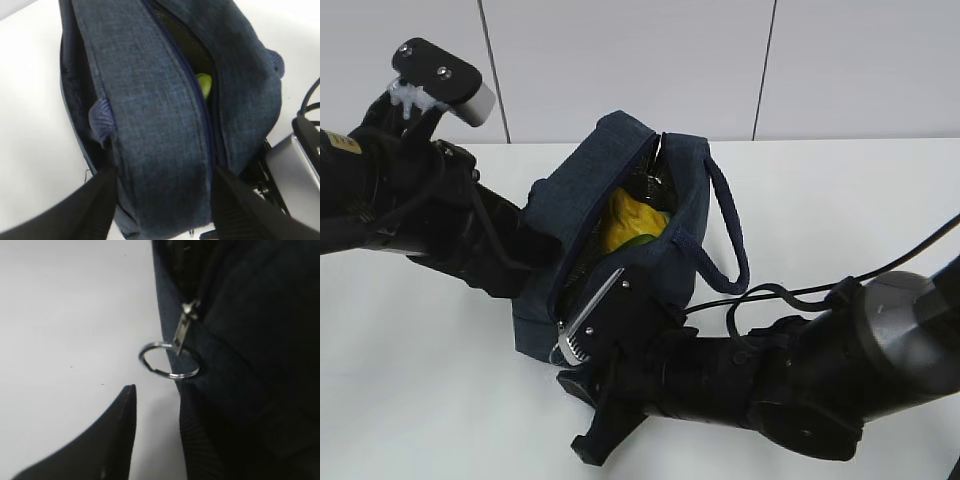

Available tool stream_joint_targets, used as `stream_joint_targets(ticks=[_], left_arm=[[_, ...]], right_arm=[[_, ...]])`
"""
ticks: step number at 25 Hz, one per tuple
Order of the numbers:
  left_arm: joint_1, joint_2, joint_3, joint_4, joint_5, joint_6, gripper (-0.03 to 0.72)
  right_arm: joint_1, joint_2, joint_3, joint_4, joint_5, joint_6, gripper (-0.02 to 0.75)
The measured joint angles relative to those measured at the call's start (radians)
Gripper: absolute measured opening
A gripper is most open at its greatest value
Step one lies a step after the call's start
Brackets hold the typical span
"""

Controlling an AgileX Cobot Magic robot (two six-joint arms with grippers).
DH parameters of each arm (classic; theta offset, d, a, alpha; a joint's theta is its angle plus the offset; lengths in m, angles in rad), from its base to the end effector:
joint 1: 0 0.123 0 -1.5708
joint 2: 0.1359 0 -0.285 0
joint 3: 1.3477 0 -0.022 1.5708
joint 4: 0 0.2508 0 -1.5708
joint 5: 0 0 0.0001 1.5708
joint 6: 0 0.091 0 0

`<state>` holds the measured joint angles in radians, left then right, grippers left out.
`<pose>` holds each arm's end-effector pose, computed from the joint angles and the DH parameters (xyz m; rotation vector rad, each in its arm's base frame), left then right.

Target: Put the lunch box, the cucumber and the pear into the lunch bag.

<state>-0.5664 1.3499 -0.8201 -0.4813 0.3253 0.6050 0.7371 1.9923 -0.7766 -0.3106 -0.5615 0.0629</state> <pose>0.2279 -0.1609 0.2591 0.8818 2.1512 -0.3852 0.2511 0.2479 0.0977 -1.0763 1.9083 0.4821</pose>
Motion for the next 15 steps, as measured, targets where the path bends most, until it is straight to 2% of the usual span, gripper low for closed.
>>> stream_joint_targets(ticks=[9,15], left_arm=[[0.0,0.0,0.0,0.0,0.0,0.0,0.365],[0.0,0.0,0.0,0.0,0.0,0.0,0.365]], right_arm=[[0.0,0.0,0.0,0.035,-0.108,-0.034,0.246],[0.0,0.0,0.0,-0.049,-0.121,-0.034,0.246]])
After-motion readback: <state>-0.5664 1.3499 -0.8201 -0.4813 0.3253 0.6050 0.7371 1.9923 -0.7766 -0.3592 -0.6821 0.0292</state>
